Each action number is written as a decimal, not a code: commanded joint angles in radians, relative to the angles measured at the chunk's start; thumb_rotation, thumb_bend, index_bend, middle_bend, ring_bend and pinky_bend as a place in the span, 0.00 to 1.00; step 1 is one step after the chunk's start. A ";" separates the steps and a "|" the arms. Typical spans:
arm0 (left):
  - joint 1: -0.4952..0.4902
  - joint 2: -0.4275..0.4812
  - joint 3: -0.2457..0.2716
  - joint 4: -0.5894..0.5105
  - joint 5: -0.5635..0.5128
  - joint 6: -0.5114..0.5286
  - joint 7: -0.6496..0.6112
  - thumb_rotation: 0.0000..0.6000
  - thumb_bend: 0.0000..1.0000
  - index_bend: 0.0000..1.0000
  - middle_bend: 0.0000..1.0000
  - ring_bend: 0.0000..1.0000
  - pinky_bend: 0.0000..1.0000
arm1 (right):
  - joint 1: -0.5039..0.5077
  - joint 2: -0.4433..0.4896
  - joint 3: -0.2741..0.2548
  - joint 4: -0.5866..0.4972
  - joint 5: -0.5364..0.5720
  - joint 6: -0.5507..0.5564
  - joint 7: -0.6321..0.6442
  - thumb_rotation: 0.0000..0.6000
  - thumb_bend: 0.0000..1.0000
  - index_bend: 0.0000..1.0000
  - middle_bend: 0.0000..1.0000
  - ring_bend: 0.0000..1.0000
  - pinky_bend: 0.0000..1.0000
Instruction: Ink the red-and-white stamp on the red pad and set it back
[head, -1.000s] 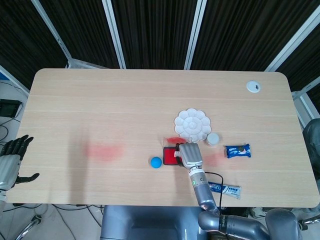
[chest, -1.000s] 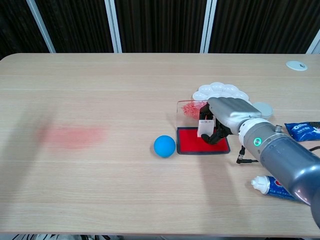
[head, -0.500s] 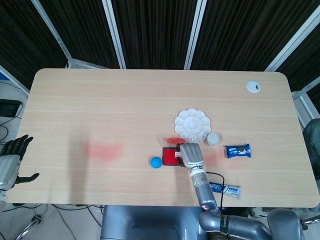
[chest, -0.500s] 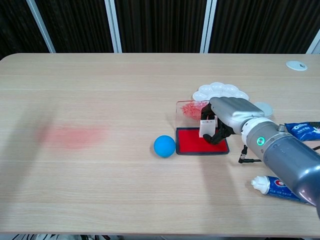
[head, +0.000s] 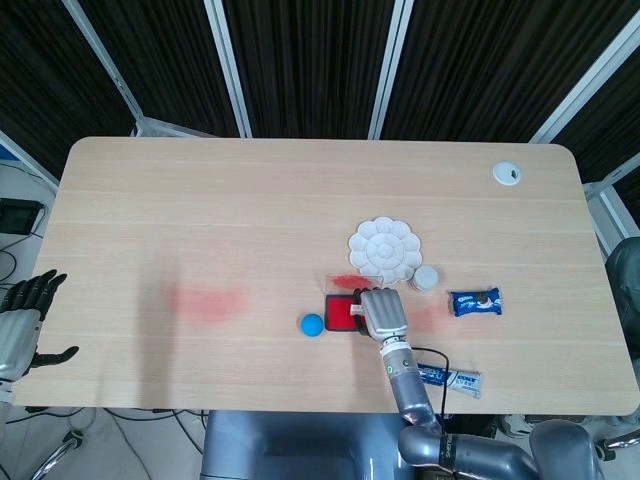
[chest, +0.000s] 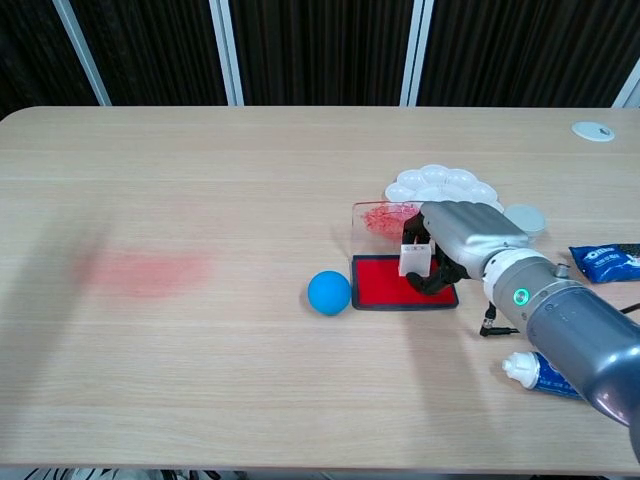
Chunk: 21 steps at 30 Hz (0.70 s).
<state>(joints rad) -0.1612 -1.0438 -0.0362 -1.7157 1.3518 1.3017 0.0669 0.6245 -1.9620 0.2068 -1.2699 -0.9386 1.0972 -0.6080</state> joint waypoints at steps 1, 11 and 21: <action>0.000 0.000 0.000 0.000 0.000 0.000 -0.001 1.00 0.03 0.00 0.00 0.00 0.00 | -0.001 0.001 0.003 -0.002 -0.007 0.005 0.006 1.00 0.69 0.79 0.65 0.51 0.52; 0.000 -0.002 0.001 0.000 0.000 0.002 0.004 1.00 0.03 0.00 0.00 0.00 0.00 | 0.000 0.059 0.032 -0.077 -0.031 0.038 -0.002 1.00 0.69 0.79 0.65 0.51 0.52; 0.002 -0.004 0.000 -0.002 -0.002 0.006 0.001 1.00 0.03 0.00 0.00 0.00 0.00 | -0.041 0.183 0.025 -0.206 -0.066 0.082 0.023 1.00 0.69 0.79 0.65 0.51 0.52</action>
<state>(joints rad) -0.1587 -1.0476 -0.0357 -1.7173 1.3494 1.3076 0.0681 0.5957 -1.8004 0.2373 -1.4559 -0.9949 1.1699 -0.5956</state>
